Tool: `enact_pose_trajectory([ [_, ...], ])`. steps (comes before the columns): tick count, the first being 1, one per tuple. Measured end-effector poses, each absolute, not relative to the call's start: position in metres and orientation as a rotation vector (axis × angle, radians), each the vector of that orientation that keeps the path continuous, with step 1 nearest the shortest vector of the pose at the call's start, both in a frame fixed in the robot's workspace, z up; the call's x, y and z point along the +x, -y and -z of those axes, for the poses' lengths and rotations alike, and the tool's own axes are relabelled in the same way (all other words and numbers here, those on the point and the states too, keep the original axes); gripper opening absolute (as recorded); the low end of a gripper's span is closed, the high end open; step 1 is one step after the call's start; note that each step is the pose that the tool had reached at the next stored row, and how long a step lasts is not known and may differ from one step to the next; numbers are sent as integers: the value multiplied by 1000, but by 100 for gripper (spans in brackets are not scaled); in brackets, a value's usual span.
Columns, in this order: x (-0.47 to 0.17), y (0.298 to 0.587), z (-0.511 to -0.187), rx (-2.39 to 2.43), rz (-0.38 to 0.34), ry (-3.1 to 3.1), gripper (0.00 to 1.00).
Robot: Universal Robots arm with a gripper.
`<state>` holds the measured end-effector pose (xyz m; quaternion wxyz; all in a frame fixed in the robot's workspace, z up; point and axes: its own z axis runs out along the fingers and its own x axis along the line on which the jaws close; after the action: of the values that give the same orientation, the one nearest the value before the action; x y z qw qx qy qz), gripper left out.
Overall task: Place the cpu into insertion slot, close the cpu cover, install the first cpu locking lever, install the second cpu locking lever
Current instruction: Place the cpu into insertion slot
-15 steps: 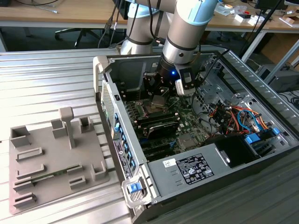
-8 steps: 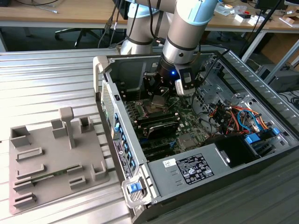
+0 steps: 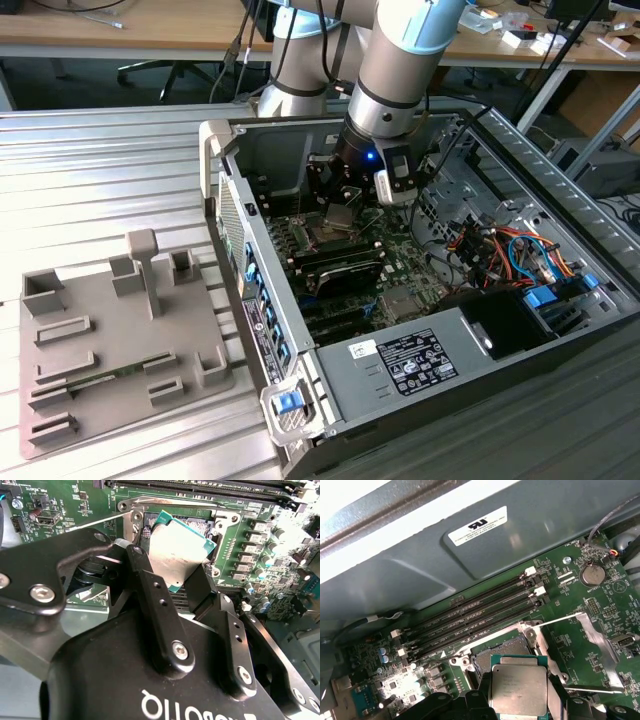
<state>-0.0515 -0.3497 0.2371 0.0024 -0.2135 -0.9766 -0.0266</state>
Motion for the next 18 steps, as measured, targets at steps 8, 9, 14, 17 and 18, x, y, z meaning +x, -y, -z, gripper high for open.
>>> enact_pose_trajectory([
  [8,-51,350,-237,-686,84,3060,53],
  [9,-51,350,-237,-688,83,3060,53],
  [14,-51,350,-237,-696,84,3058,53],
  [17,-51,350,-237,-701,83,3057,53],
  [18,-51,350,-237,-702,84,3057,53],
])
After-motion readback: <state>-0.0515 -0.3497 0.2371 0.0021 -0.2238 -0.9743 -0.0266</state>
